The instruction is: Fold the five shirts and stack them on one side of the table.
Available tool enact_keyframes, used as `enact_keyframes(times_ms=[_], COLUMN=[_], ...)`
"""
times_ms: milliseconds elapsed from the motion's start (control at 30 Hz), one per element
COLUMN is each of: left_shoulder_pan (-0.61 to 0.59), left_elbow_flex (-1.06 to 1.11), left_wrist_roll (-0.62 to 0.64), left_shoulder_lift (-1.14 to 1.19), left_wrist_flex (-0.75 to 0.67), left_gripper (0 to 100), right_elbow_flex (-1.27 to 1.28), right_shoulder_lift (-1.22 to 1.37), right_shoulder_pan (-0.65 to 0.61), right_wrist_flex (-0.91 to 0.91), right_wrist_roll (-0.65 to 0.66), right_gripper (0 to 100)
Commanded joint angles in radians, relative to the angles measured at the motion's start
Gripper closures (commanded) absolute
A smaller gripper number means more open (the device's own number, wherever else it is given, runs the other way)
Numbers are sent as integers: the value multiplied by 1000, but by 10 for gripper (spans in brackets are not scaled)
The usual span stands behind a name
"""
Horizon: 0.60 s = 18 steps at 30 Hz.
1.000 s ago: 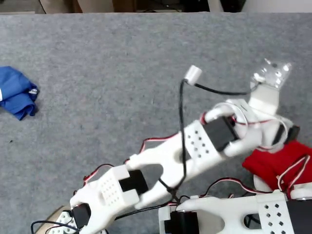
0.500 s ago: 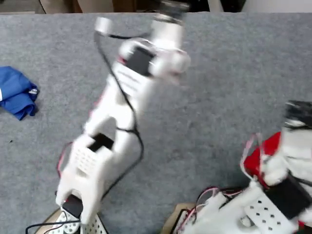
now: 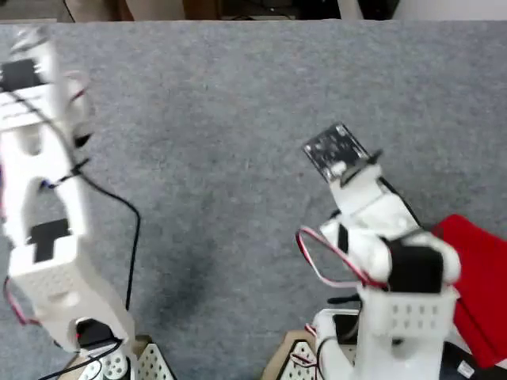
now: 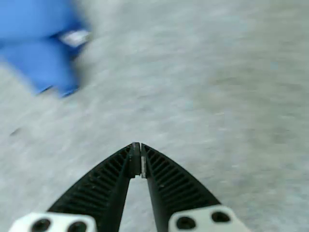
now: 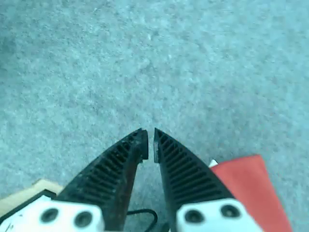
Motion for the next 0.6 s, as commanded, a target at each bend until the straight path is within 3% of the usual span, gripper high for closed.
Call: enact_keyframes(times_ms=[0,200,333,400,567], left_shoulder_pan=[-164,-471,-606,-660,-703], left_elbow_flex=[109,198,219,216,209], left_wrist_roll=[-52,-138,-137,-135,-115], left_shoulder_lift=[-114,-116,-53,-1,188], left_wrist_flex=[-29,-224,-322,-368,-677], left_gripper=[981,977,813,739,737], right_elbow_flex=[-18,-124,-162,-160,-147], right_shoulder_lift=[157,440,427,421,418], right_shoulder_pan=[-41,-79,-79,-81,-119], right_wrist_flex=[-64,-63,-100,-101,-101], right_wrist_roll=[-32,-114,-112,-107,-106], right_gripper=[958,959,960,961,961])
